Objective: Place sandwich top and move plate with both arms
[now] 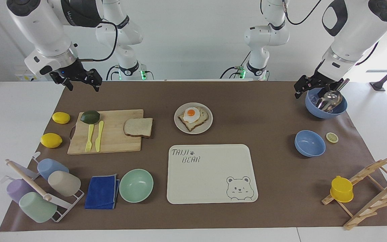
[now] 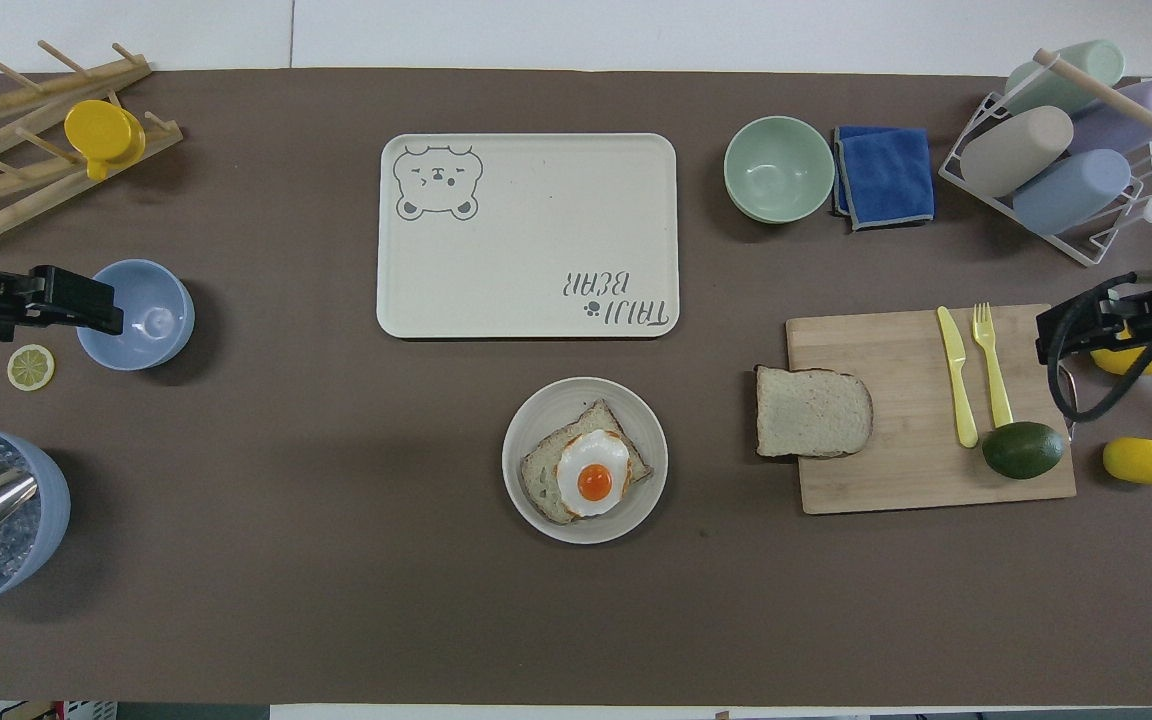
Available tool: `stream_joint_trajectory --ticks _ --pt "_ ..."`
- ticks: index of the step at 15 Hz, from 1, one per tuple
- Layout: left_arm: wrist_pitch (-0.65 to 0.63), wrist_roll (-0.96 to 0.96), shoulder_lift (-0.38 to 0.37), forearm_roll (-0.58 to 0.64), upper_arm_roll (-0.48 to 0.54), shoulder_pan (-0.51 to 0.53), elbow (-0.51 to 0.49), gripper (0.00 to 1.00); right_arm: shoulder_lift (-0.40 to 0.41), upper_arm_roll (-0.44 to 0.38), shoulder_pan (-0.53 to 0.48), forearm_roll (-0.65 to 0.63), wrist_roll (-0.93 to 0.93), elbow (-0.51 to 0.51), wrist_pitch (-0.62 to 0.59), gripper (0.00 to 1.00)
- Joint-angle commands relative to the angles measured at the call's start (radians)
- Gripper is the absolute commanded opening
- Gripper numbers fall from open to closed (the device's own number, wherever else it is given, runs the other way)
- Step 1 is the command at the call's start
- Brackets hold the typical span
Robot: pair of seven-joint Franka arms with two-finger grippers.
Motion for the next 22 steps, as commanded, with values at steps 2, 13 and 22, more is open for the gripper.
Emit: stream_joint_trajectory --ticks 2,13,22 --pt "-0.017 -0.007 -0.003 0.018 -0.008 0.01 0.01 1.0 -0.003 0.009 -0.015 0.021 -0.032 0.001 0.013 1.0" --pt "-0.017 -0.007 -0.003 0.018 -0.008 0.01 0.01 1.0 -0.006 0.04 0.089 0.058 -0.01 -0.045 0.094 1.0" --pt "-0.017 -0.007 -0.003 0.018 -0.008 0.01 0.01 1.0 0.244 0.04 0.422 -0.113 0.437 -0.212 0.454 1.0"
